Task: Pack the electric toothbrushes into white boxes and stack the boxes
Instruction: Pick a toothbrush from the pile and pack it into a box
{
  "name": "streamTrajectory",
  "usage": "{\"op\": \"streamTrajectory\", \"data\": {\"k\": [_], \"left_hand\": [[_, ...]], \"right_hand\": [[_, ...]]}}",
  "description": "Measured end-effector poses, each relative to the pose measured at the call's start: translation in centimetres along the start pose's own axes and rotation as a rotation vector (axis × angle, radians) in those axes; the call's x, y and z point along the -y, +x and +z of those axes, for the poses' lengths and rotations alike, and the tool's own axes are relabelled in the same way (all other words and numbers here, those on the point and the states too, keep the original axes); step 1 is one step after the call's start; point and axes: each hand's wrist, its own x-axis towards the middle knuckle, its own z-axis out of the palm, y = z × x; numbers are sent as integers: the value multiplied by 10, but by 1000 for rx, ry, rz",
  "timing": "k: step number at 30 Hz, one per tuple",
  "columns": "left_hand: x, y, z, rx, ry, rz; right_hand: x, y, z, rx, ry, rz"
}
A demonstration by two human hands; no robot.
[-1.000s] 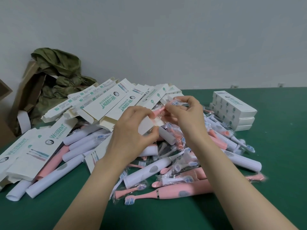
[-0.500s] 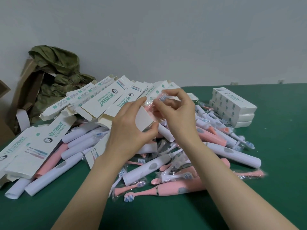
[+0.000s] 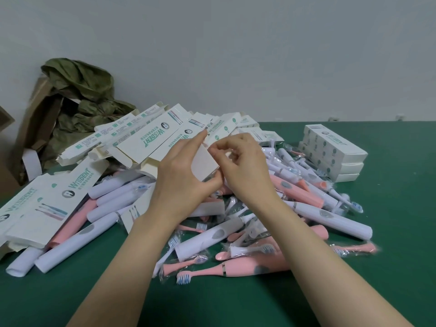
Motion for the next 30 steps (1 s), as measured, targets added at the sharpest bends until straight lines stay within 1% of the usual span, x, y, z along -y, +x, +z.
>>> {"op": "streamTrajectory", "data": {"k": [2, 3, 4, 5, 6, 7, 8, 9, 10, 11, 12, 13, 14, 16, 18, 19, 21, 23, 26, 28, 30], "left_hand": [[1, -2, -1, 22, -3, 17], [2, -4, -2, 28, 0, 18], [3, -5, -4, 27, 1, 14], [4, -5, -5, 20, 0, 7], [4, -5, -7, 11, -4, 2], [4, -5, -9, 2, -10, -4], [4, -4, -11, -6, -19, -10], [4, -4, -13, -13, -29, -18], [5, -3, -15, -18, -35, -25], [5, -3, -16, -21, -36, -30], [6, -3, -18, -23, -34, -33], [8, -3, -19, -25, -33, -36], [8, -4, -20, -27, -34, -39], [9, -6, -21, -20, -36, -37], [10, -8, -22, -5, -43, -21], [10, -9, -23, -4, -49, -18], [10, -10, -23, -11, -54, -20], [11, -10, -23, -12, -54, -24], [12, -11, -24, -15, -54, -27], [12, -12, -24, -19, -56, -26], [13, -11, -25, -18, -53, -24]], "right_hand": [[-2, 1, 1, 168, -49, -11], [-3, -1, 1, 178, -30, -26], [-3, -3, 1, 107, 35, -24], [-5, -4, -1, -33, 122, 18], [-9, -5, -4, -180, 201, 101], [-14, -4, -10, -268, 224, 207], [-19, -3, -16, -229, 172, 309], [-23, -4, -22, -76, 66, 381], [-26, -7, -23, 129, -46, 407], [-26, -11, -20, 324, -145, 374], [-23, -16, -15, 473, -226, 296], [-20, -21, -6, 572, -294, 203], [-16, -25, 3, 632, -376, 124], [-9, -29, 18, 664, -621, 13], [-4, -31, 26, 619, -844, -62], [-3, -32, 30, 601, -911, -77], [-2, -33, 36, 604, -959, -44], [-1, -32, 40, 611, -947, -9], [-2, -30, 37, 642, -876, -11], [-6, -27, 26, 682, -729, 57], [-11, -21, 11, 648, -552, 113]]}}
